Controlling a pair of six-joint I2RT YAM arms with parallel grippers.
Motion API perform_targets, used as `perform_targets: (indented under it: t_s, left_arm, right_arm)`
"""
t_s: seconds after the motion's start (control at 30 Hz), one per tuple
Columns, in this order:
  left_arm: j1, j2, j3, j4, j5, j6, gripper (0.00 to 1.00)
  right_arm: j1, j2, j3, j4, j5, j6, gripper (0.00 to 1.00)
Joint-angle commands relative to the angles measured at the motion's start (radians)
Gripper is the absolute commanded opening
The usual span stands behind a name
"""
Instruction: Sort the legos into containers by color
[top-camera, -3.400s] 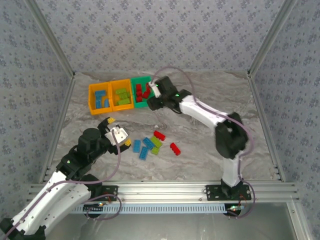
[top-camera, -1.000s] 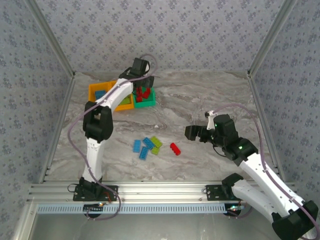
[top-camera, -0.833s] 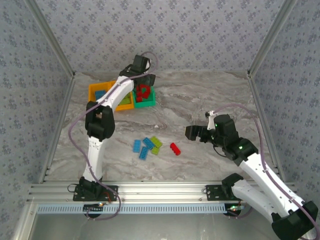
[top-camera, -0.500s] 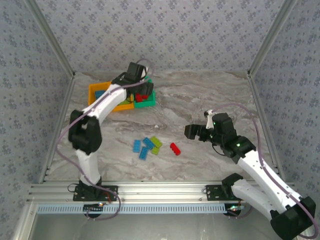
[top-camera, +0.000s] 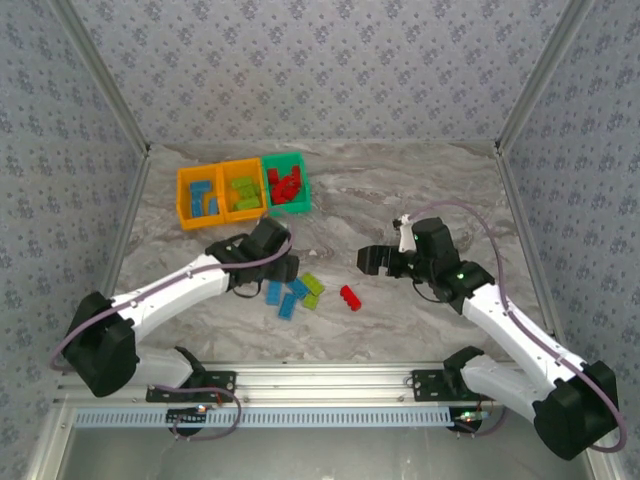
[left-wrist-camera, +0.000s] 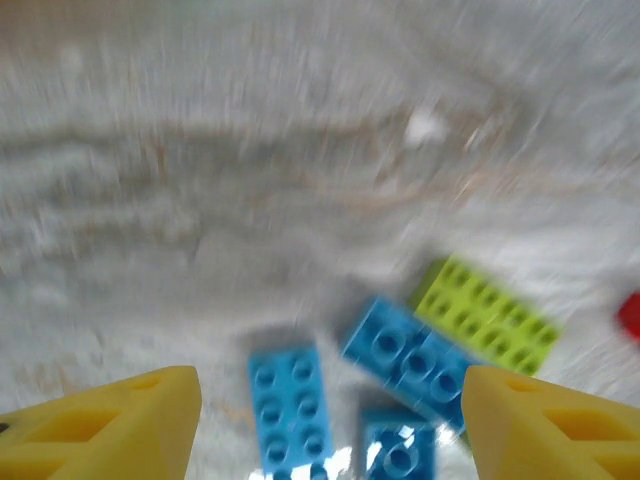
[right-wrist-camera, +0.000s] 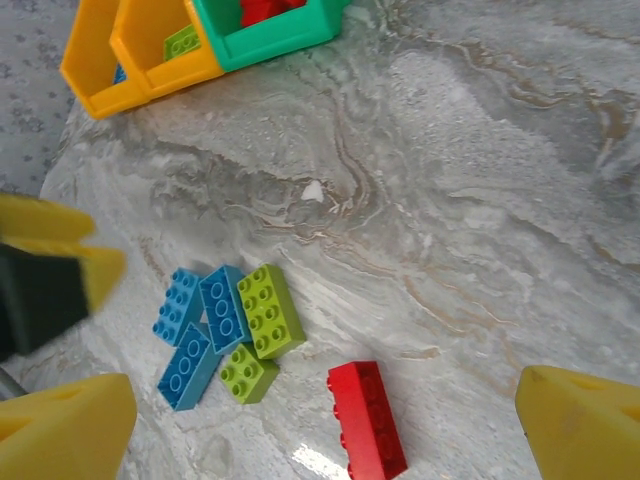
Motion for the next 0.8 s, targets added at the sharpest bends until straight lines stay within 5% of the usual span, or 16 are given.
perform_targets:
  t_s: [0.0, 0.6, 0.77]
  left_arm:
    - [-0.004, 0.014, -0.046, 0.020, 0.019, -0.095, 0.68]
    - [0.009, 0.146, -0.125, 0.095, 0.017, -0.135, 0.51]
    - [0.009, 0.185, -0.134, 0.134, 0.021, -0.137, 0.36]
  right_arm:
    - [0.023, 0.014, 0.031, 0.037, -0.046, -0.025, 1.00]
    - [0.062, 0.022, 0.062, -0.017, 0.002, -0.039, 1.00]
    - [0.080, 0.039, 0.078, -0.021, 0.009, -0.038, 1.00]
